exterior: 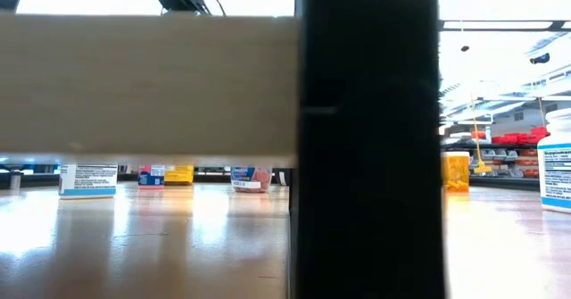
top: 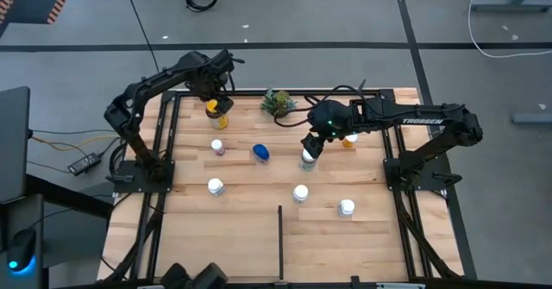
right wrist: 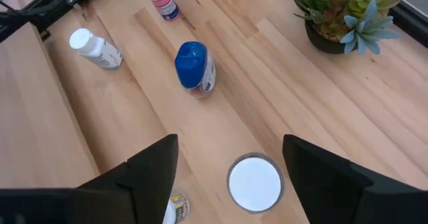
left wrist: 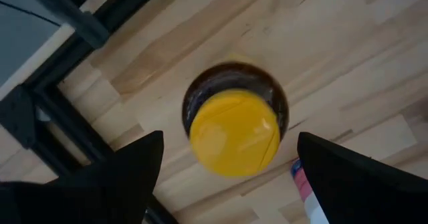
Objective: Pick and place medicine bottles onto shelf by color
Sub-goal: Put the yellow medicine bottle on the shelf, then put the left white and blue medicine bottle on the shelf
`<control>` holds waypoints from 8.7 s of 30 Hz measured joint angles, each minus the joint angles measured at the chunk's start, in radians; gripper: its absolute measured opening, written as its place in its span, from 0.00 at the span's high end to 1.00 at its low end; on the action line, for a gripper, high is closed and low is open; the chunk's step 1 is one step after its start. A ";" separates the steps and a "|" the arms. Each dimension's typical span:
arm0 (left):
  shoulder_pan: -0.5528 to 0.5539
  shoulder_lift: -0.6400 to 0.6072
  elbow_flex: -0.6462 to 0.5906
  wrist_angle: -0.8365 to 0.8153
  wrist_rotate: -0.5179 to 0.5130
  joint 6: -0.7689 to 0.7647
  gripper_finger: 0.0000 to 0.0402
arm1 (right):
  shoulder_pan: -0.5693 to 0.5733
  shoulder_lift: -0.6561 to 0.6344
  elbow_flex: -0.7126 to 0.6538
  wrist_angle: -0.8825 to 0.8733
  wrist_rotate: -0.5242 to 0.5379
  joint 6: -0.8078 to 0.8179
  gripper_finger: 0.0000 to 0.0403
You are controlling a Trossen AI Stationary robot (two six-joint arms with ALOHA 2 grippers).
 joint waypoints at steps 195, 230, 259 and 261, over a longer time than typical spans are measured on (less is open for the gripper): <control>-1.459 0.078 0.528 -0.318 0.006 -1.066 0.27 | 0.676 -0.073 0.021 -0.266 0.301 0.376 0.31; -0.928 -0.271 -0.344 -0.012 0.081 -0.619 0.13 | 0.634 -0.245 0.021 -0.445 0.542 0.640 0.31; -0.928 -0.207 -0.434 0.127 0.101 -0.709 0.13 | 0.630 -0.245 0.021 -0.452 0.461 0.670 0.31; -0.928 -0.201 -0.439 0.141 0.104 -0.704 0.13 | 0.630 -0.245 0.021 -0.455 0.462 0.670 0.31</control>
